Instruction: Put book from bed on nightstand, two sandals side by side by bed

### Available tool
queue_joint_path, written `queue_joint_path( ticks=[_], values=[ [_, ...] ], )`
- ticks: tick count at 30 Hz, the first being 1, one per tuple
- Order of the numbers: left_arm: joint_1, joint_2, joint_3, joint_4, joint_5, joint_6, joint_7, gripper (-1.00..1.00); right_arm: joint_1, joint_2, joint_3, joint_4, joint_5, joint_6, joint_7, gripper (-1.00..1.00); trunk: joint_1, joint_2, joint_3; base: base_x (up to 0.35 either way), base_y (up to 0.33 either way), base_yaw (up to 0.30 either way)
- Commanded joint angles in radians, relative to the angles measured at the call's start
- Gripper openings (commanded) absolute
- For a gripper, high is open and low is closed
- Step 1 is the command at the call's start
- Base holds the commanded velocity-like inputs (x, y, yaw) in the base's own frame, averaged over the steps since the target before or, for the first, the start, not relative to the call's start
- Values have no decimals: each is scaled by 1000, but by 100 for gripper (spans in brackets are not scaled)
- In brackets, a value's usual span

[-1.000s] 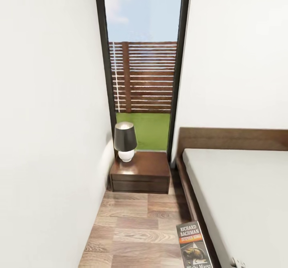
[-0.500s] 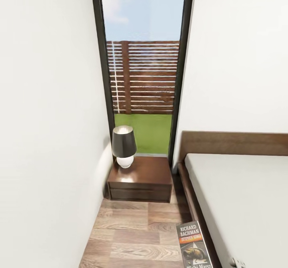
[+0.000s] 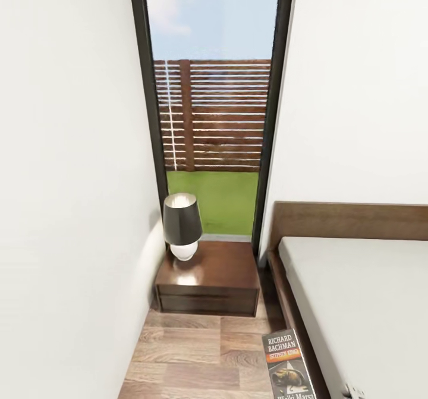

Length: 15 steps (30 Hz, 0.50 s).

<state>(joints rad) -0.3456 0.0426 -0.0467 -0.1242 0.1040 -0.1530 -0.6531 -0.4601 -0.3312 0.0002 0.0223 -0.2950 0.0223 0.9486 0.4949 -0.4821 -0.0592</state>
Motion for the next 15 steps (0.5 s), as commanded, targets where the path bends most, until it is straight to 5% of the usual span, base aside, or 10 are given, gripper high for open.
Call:
queue_joint_path(
  ticks=[1,11,15],
  values=[
    [-1,0,-5,1,10,-2,-3,100,-2,0,-5,2,-6,2,4,-100,1,-2,-2,329,0,0],
    [-1,0,-5,1,10,-2,-3,100,-2,0,-5,2,-6,2,4,-100,1,-2,-2,329,0,-5],
    [-1,0,-5,1,10,-2,-3,100,-2,0,-5,2,-6,2,4,-100,1,-2,-2,329,0,-165]
  ],
)
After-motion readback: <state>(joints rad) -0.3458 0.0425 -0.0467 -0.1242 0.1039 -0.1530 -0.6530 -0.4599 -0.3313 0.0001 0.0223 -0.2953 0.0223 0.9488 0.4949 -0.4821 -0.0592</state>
